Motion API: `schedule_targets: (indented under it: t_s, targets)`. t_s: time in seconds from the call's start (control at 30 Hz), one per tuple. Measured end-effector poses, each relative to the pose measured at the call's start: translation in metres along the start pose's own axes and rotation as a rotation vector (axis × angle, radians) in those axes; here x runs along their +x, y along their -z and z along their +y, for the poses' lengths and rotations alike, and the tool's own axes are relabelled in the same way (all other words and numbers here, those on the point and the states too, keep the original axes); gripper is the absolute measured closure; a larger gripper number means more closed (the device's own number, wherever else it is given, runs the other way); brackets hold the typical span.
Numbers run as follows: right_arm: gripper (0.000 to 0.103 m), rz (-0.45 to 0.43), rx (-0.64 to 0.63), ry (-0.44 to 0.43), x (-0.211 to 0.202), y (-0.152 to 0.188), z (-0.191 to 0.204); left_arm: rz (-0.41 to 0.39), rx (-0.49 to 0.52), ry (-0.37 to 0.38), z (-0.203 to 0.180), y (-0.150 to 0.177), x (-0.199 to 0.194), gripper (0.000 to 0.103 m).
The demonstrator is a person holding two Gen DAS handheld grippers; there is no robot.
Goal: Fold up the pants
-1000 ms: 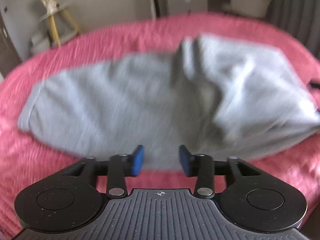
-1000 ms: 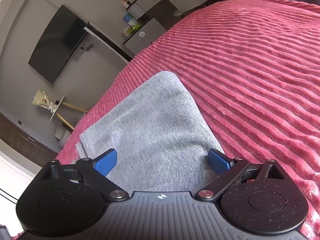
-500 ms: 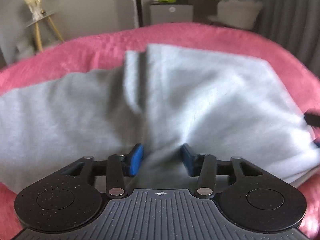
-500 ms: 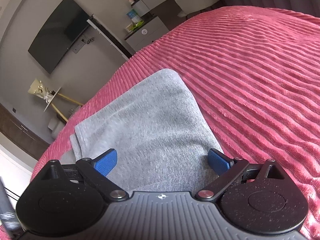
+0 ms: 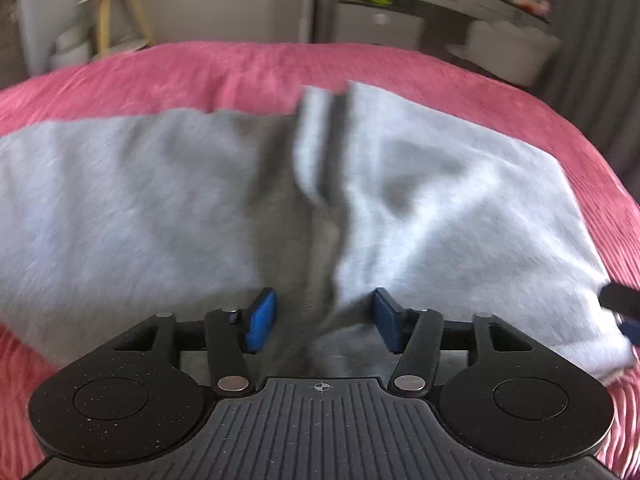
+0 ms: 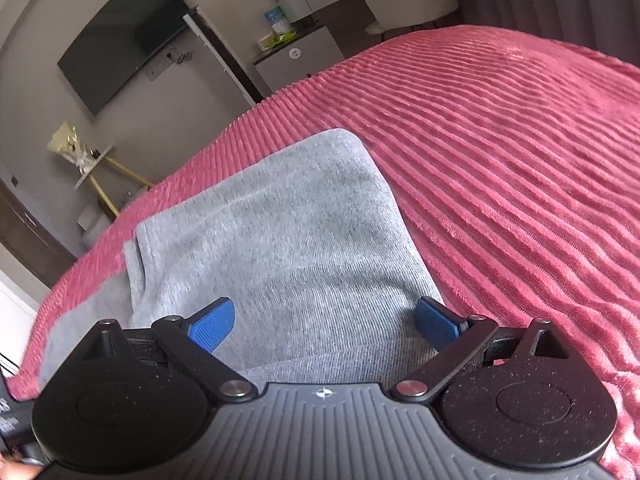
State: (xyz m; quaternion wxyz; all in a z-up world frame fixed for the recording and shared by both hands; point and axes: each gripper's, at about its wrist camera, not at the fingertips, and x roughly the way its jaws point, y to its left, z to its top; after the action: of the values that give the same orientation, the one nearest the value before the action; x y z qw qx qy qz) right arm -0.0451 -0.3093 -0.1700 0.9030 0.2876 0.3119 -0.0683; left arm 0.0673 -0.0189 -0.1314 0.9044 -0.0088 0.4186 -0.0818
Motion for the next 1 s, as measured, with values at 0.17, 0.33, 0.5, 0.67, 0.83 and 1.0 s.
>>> schedule_targets:
  t_s: [0.17,0.33,0.5,0.67,0.83,1.0]
  targets:
    - [0.006,0.012,-0.069,0.046,0.0,0.002,0.009,0.032,-0.284,0.0,0.055,0.0,-0.009,0.043]
    - [0.006,0.017,-0.081,0.065,0.0,0.003,0.012,-0.028,-0.613,0.093,0.15,0.012,-0.033,0.034]
    - [0.006,0.012,-0.063,0.07,0.002,0.003,0.011,-0.19,-0.721,0.023,0.233,0.035,-0.063,0.017]
    - [0.006,0.014,-0.078,0.091,0.009,0.003,0.014,-0.201,-0.901,0.135,0.294,0.056,-0.048,0.019]
    - [0.006,0.021,-0.121,0.123,0.014,0.005,0.021,-0.239,-0.935,0.245,0.313,0.062,-0.033,0.021]
    - [0.006,0.021,-0.125,0.127,0.015,0.005,0.021,-0.27,-0.988,0.328,0.335,0.051,-0.018,0.021]
